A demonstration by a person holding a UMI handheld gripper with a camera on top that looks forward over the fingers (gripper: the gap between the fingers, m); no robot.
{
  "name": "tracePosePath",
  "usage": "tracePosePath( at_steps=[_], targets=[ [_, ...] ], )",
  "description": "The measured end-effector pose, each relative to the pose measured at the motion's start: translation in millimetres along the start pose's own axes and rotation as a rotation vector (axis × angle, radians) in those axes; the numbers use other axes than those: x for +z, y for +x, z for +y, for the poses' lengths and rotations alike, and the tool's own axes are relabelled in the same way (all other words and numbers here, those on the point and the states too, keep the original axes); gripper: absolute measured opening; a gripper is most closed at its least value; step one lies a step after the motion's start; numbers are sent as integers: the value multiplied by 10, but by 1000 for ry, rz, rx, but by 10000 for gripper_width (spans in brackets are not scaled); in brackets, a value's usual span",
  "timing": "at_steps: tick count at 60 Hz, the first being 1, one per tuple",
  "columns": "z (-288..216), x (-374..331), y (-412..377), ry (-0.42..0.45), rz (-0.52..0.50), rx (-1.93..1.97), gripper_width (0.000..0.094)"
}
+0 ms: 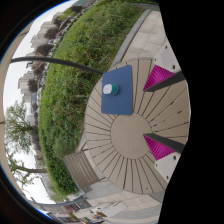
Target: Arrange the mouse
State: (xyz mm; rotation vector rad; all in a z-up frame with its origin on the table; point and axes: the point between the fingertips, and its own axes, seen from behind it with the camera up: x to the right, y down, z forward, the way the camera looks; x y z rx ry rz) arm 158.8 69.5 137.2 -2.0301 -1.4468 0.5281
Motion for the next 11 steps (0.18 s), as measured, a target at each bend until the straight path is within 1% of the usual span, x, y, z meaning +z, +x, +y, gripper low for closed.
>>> tracePosePath(
  at_steps=[6, 11],
  targets=[
    [-106, 46, 51, 27, 20, -29, 856],
    [-162, 68, 27, 35, 14, -26, 852]
  ],
)
